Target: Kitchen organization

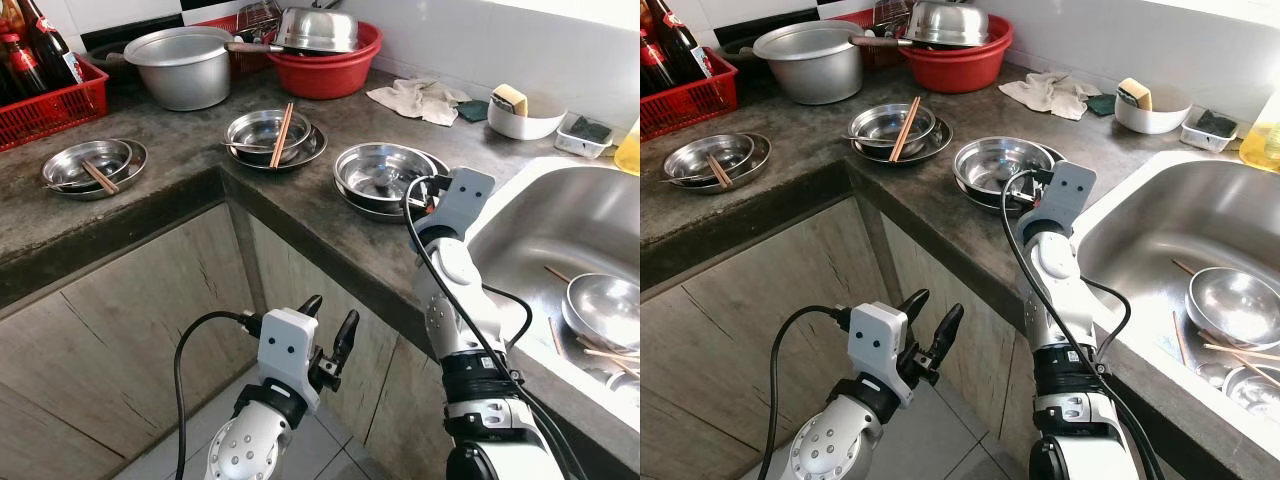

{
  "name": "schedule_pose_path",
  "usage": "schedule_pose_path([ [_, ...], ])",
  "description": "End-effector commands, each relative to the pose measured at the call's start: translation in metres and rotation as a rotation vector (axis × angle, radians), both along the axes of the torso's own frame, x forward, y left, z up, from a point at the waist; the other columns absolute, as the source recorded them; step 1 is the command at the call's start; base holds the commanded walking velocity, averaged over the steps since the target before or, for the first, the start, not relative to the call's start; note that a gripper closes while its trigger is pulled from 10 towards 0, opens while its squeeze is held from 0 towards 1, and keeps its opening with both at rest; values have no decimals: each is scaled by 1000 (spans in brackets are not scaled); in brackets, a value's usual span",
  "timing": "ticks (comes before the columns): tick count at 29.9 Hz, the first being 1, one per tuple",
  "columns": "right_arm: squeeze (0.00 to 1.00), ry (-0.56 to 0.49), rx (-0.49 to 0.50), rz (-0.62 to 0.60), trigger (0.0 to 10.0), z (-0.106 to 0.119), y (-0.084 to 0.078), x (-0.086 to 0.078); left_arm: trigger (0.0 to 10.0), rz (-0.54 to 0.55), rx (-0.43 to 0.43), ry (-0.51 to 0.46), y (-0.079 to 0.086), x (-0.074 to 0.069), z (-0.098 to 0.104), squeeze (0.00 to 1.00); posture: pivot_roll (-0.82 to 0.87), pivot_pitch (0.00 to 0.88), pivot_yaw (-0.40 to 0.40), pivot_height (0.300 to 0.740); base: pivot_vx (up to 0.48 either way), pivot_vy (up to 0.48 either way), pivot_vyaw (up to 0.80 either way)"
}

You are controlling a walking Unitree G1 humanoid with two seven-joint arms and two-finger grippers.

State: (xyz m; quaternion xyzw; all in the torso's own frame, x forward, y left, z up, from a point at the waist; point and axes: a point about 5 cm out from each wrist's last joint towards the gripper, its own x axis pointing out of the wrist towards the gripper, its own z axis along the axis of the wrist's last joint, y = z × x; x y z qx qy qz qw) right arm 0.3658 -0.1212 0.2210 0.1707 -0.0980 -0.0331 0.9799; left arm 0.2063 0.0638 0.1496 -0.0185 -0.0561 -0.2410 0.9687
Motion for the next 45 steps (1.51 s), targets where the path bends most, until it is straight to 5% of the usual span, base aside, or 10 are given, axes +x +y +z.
schedule_pose_path([
  [1,0,11,12,-19,0,-1,-3,2,10000,12,5,-8,2,0,1,0,114,125,-28,740,0,0,0],
  [10,0,-13,29,-21,0,5,-4,2,10000,18,12,-11,3,2,0,0,114,116,-26,740,0,0,0],
  [16,0,-167,55,55,0,33,7,-12,10000,28,13,6,3,2,-2,0,116,108,-28,740,0,0,0],
  [24,0,-316,-92,112,0,57,21,-34,10000,35,10,6,5,5,-2,0,110,93,-26,740,0,0,0],
  [26,0,-354,-283,80,0,54,15,-49,10000,55,3,0,10,8,0,0,112,85,-27,740,0,0,-391],
  [34,0,-302,-345,19,0,36,3,-62,10000,79,13,-11,17,14,1,0,95,82,-14,740,0,381,-793],
  [45,0,-298,-390,-68,0,39,-6,-69,10000,84,52,-45,19,24,5,0,89,84,0,740,0,393,-788],
])
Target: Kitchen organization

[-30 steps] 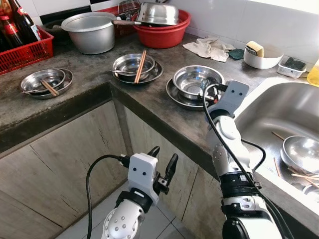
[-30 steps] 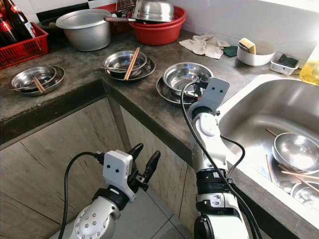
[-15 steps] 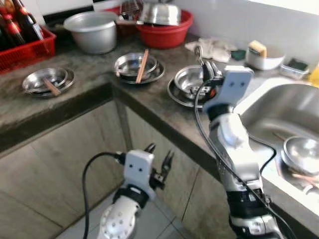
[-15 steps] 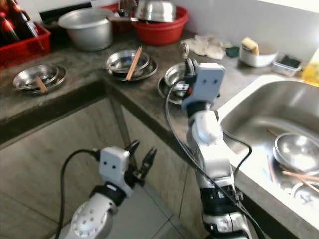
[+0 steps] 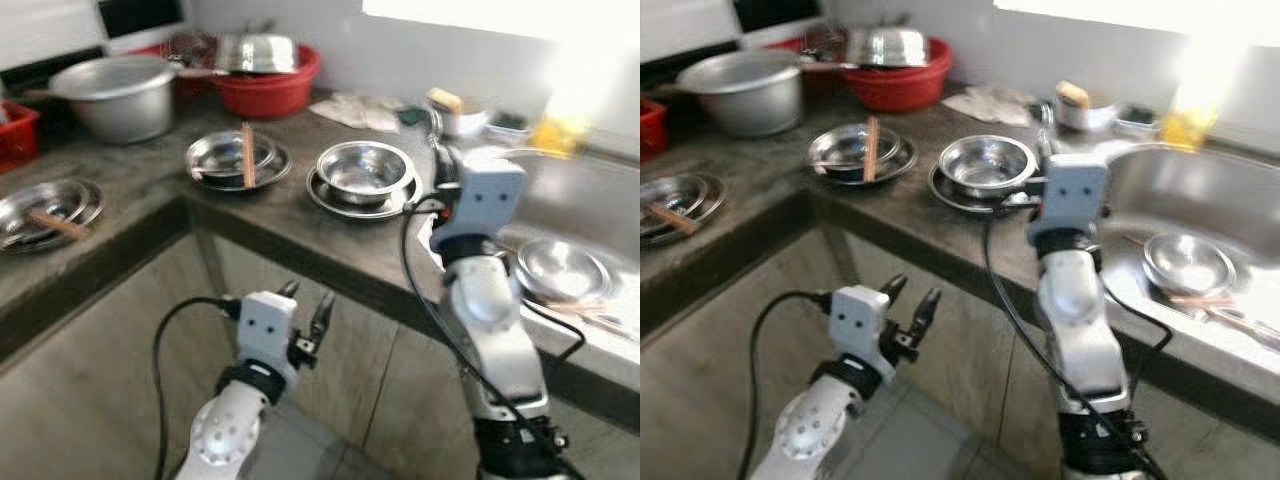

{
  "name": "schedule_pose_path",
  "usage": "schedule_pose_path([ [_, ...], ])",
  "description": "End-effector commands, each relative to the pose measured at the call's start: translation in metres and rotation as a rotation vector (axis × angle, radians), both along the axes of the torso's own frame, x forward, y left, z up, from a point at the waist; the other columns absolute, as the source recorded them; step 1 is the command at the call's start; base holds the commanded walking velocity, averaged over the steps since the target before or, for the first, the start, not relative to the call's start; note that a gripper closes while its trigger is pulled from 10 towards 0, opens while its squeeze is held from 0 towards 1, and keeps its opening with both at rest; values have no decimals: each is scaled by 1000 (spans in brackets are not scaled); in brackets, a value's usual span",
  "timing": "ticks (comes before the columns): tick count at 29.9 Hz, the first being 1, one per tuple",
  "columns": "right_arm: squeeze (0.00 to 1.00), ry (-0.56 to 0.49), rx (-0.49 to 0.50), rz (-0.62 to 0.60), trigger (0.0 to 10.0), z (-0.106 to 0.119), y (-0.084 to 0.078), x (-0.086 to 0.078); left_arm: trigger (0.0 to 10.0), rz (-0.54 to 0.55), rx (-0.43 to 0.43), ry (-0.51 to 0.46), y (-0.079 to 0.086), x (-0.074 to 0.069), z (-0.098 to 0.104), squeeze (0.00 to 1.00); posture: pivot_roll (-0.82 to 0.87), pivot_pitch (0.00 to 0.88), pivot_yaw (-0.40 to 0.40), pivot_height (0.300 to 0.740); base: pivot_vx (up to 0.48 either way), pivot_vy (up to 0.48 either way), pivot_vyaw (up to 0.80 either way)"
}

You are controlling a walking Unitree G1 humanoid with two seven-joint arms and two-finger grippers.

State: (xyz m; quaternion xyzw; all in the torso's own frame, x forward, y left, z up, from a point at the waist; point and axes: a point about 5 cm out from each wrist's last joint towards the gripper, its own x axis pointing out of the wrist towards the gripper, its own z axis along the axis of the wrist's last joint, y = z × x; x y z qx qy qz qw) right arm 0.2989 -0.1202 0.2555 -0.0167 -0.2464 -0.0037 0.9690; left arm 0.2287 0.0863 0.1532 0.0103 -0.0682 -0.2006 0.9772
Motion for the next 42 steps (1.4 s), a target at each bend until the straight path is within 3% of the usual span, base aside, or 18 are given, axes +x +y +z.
schedule_pose_path([
  [1,0,-13,-3,-38,0,4,-7,-2,10000,7,8,-1,-2,3,1,0,89,85,0,740,0,0,-788],
  [13,0,-1,-15,-28,0,4,-4,-5,10000,-20,52,-10,-5,1,-2,0,84,86,5,740,89,-259,-788],
  [18,0,12,-22,-16,0,3,-2,-4,10000,26,30,-1,-2,5,-1,0,87,87,2,740,57,-76,-788],
  [19,0,21,-26,-7,3569,2,0,-3,10000,30,26,-2,-1,6,0,0,89,88,2,740,0,0,0],
  [20,0,21,-26,-7,3569,2,0,-3,10000,30,26,-2,-1,6,0,0,89,88,2,740,0,0,0],
  [21,0,29,-32,8,10000,1,2,-2,10000,24,33,-6,-1,5,0,0,89,89,4,740,0,0,0],
  [31,0,61,-30,54,10000,0,5,3,10000,37,61,-19,0,4,-1,0,88,91,-1,740,273,-331,0],
  [34,0,66,-38,55,10000,4,0,9,10000,32,64,-79,0,3,3,0,86,92,-3,740,375,-290,0],
  [38,0,73,-72,89,10000,11,-5,19,10000,83,50,4,2,2,-4,0,89,93,-10,740,112,0,0],
  [42,0,118,-109,108,10000,8,-4,27,10000,88,46,24,2,3,-6,0,92,97,-14,740,0,0,0],
])
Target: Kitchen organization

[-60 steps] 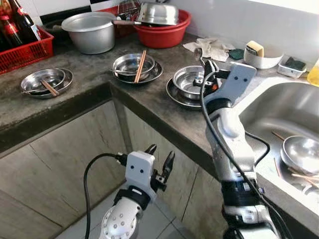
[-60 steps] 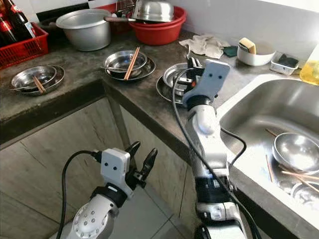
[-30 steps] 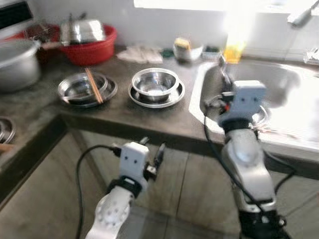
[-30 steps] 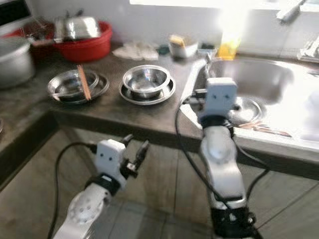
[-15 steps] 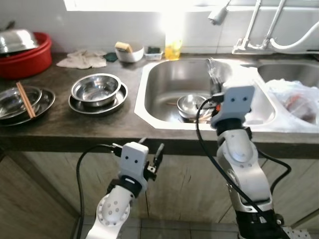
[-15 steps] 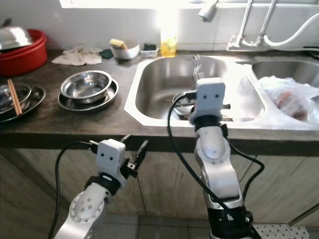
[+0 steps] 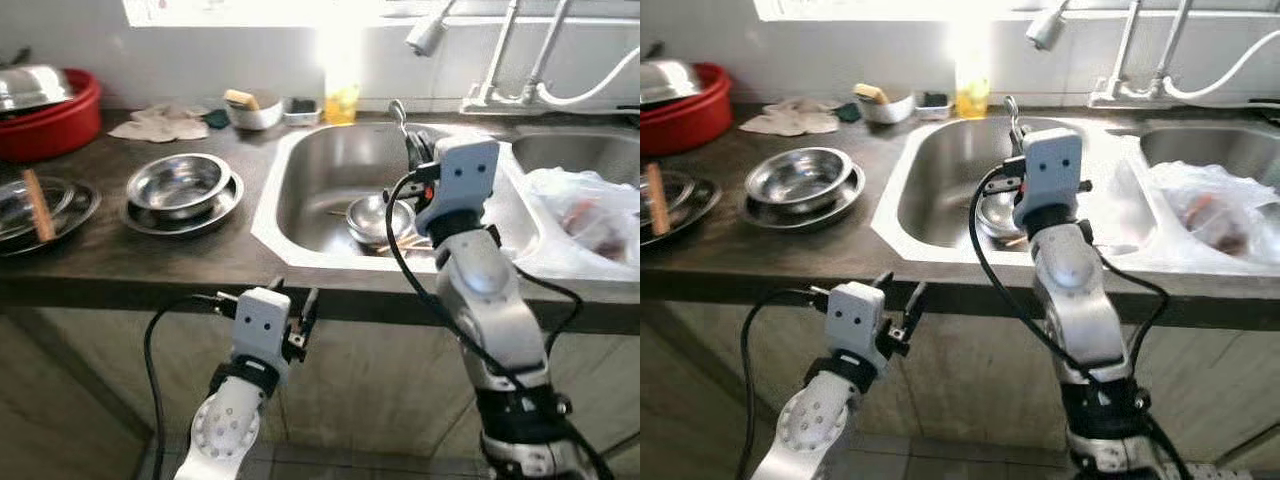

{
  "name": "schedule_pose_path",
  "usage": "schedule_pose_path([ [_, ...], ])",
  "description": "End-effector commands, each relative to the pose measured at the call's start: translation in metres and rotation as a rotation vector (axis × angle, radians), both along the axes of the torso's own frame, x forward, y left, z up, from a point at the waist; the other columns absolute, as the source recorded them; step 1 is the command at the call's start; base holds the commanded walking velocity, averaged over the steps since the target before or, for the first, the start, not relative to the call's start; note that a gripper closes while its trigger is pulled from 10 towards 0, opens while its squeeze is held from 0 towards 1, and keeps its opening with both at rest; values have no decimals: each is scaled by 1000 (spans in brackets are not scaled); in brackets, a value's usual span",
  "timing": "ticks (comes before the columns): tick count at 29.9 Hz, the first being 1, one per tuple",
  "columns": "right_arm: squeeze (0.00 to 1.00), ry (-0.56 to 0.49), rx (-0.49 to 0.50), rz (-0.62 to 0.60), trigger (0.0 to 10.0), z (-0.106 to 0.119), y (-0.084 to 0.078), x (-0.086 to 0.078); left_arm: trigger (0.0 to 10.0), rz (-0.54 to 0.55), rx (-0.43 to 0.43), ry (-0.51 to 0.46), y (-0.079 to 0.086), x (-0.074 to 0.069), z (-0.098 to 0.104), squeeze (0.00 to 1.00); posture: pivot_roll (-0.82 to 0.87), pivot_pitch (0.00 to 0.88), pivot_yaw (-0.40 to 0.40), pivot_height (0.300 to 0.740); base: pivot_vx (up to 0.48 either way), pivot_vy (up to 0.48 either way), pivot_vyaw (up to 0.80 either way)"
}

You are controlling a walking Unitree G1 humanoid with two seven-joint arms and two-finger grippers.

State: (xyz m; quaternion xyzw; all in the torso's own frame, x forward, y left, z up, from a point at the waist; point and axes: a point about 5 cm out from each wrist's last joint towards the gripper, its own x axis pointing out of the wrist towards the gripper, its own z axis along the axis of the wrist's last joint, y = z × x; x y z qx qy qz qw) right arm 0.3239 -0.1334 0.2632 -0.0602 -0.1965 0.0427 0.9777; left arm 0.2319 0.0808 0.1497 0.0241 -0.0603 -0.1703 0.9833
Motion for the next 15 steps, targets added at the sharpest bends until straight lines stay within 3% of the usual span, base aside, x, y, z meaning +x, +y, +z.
schedule_pose_path([
  [1,0,27,-8,46,10000,-1,9,4,10000,24,19,15,8,0,-2,0,92,97,-14,740,0,0,0],
  [7,0,129,-114,64,10000,-2,12,31,10000,1,6,10,4,1,-2,0,94,102,-18,740,0,0,0],
  [10,0,147,-120,70,10000,-3,12,38,10000,-9,1,8,1,0,-1,0,90,105,-16,740,0,0,0],
  [11,0,190,-144,64,10000,-8,10,48,10000,-22,1,7,-2,-2,-1,0,96,108,-24,740,0,0,0],
  [14,0,271,-164,68,10000,-19,9,59,10000,-29,-4,9,-5,-5,0,0,107,112,-30,740,0,0,0],
  [15,318,294,-170,75,10000,-23,9,62,10000,-30,-6,9,-6,-6,0,0,111,114,-31,740,0,0,0],
])
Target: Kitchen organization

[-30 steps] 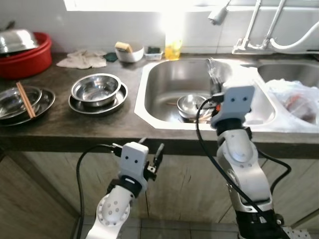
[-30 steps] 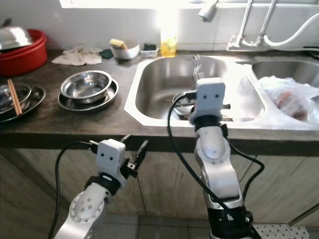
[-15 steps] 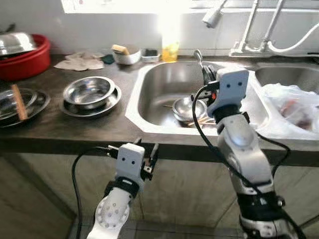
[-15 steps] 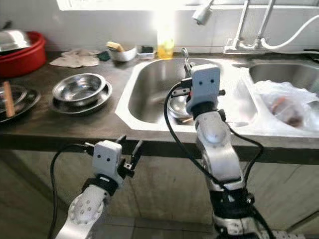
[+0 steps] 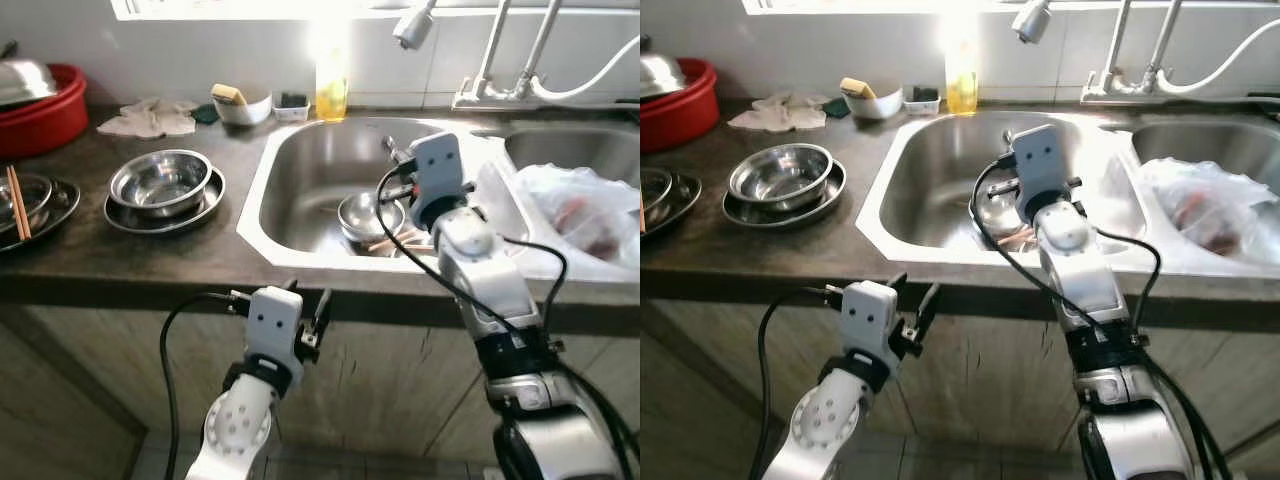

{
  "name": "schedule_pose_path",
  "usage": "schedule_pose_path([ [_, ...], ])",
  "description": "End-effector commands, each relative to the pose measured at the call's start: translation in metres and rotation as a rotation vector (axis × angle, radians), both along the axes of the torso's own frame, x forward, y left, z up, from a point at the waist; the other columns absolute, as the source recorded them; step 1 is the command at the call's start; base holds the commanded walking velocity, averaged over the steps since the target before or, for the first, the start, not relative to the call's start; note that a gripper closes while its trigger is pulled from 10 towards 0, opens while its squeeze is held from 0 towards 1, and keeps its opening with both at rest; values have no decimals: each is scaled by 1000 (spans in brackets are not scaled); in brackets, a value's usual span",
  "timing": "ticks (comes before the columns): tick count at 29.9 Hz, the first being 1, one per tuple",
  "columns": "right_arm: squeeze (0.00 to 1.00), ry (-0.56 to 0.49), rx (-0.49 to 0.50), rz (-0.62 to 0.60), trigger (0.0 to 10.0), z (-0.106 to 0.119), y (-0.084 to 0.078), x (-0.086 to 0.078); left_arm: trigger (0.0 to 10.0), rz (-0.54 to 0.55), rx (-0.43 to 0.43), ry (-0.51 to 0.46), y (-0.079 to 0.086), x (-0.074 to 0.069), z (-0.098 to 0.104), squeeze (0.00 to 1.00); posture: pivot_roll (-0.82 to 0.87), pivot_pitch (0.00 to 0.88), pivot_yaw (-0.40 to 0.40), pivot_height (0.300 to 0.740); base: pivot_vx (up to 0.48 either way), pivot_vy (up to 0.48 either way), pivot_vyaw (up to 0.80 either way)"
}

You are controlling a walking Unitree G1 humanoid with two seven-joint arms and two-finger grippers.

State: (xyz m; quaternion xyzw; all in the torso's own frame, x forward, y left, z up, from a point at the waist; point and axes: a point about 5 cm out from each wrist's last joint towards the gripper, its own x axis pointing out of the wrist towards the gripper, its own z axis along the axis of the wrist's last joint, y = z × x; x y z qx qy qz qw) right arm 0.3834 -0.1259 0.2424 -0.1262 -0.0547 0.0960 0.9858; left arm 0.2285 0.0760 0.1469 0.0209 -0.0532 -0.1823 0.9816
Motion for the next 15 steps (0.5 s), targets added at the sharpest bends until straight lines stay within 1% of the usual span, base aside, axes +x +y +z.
schedule_pose_path([
  [1,318,26,-10,19,10000,-4,2,4,10000,-6,-6,-5,-1,-4,3,0,113,114,-33,740,0,0,0],
  [2,961,42,-11,23,10000,-6,2,6,10000,-5,-6,-2,-2,-5,2,0,118,115,-36,740,0,0,0],
  [3,961,42,-11,23,10000,-6,2,6,10000,-5,-6,-2,-2,-5,2,0,118,115,-36,740,0,0,0],
  [4,1000,46,-7,22,10000,-7,2,7,10000,-5,-4,0,-2,-5,2,0,118,115,-36,740,0,0,0],
  [6,1000,40,-31,25,10000,-7,2,10,10000,1,-5,8,-2,-7,1,0,121,117,-41,740,0,0,0],
  [9,1000,33,-23,29,10000,-5,3,12,10000,6,-7,11,-1,-7,1,0,117,117,-39,740,0,0,0],
  [11,1000,-13,17,22,10000,-1,4,10,10000,8,-9,16,-1,-6,1,0,116,114,-42,740,0,0,0],
  [12,1000,-13,17,22,10000,-1,4,10,10000,8,-9,16,-1,-6,1,0,116,114,-42,740,0,0,0],
  [14,1000,-93,48,2,10000,6,1,4,10000,9,-6,22,-2,-5,0,0,119,115,-44,740,0,0,0],
  [15,165,-133,55,9,10000,8,0,-1,10000,16,-2,29,-1,-4,-1,0,120,115,-44,740,0,0,0],
])
